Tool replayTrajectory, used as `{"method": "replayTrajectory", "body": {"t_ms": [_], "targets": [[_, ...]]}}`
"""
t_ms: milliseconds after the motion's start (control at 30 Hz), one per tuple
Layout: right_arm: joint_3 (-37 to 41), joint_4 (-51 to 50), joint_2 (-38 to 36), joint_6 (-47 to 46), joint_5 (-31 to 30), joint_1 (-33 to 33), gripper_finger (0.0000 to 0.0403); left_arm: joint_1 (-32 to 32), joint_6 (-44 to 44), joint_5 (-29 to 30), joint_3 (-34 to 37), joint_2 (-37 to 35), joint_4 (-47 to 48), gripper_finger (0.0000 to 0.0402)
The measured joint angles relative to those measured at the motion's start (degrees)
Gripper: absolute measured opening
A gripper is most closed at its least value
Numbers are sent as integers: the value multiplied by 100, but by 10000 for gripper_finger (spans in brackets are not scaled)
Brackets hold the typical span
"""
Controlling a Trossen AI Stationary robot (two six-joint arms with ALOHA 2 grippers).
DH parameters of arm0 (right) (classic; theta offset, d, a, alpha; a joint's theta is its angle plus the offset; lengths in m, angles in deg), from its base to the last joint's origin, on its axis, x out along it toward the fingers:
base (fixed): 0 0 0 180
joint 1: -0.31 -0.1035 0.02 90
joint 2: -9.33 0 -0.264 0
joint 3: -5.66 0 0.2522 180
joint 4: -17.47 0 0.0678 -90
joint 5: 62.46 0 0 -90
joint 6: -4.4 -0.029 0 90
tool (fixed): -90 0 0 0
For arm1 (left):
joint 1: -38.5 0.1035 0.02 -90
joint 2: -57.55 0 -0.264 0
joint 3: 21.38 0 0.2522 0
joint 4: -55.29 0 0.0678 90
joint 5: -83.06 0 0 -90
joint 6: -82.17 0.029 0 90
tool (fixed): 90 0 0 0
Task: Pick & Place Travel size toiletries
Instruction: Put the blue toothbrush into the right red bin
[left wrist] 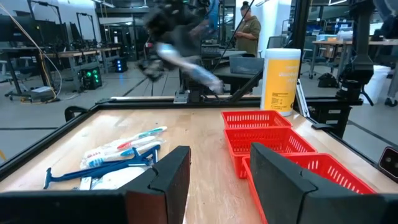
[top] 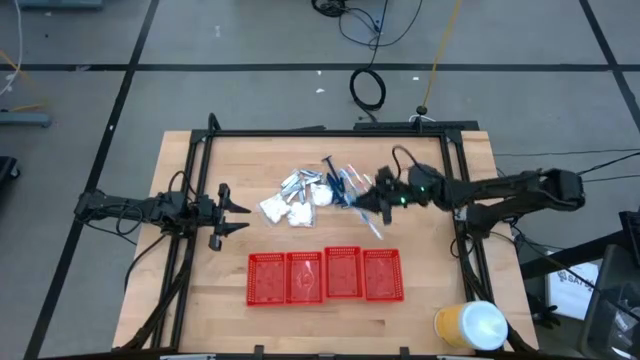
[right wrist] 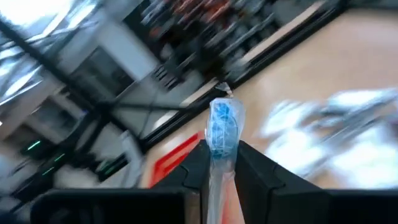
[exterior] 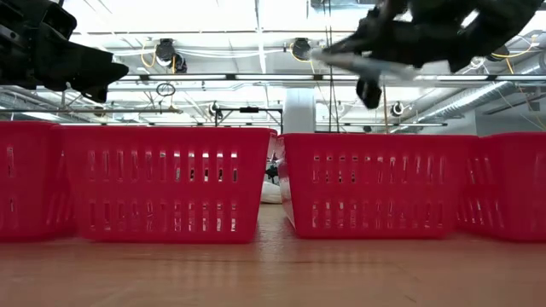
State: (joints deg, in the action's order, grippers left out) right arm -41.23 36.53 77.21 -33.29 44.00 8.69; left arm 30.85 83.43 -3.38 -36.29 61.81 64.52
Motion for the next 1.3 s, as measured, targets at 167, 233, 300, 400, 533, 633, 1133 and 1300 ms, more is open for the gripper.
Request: {"method": "replayTrajectory", "body": {"t_ms": [167,233,300,400,533,633,1133,1300], "targets": [[0,-348,-103,-129,-876,-1277,46,2,-2,-2,0,2,0,166],[0,-597,-105,-136,-1570,-1773,45,1,-2,0,0,-1,-2,166],[0,-971,-105,-236,-2323,-2232,45,1,-1,-1,0,1,0,166],[0,-1570,-103,-597,-3400,-2888,45,1,0,0,0,0,0,166],[2,-2010,-100,-1192,-4765,-3705,45,-1,0,-2,0,2,0,166],[2,-2026,-83,-1479,-5918,-4269,45,-1,0,0,0,2,0,166],[2,-912,1351,-1881,-7482,-5023,45,0,-2,-2,0,2,0,166],[2,-1065,1368,-1815,-7462,-5179,45,2,0,-2,0,0,0,166]]}}
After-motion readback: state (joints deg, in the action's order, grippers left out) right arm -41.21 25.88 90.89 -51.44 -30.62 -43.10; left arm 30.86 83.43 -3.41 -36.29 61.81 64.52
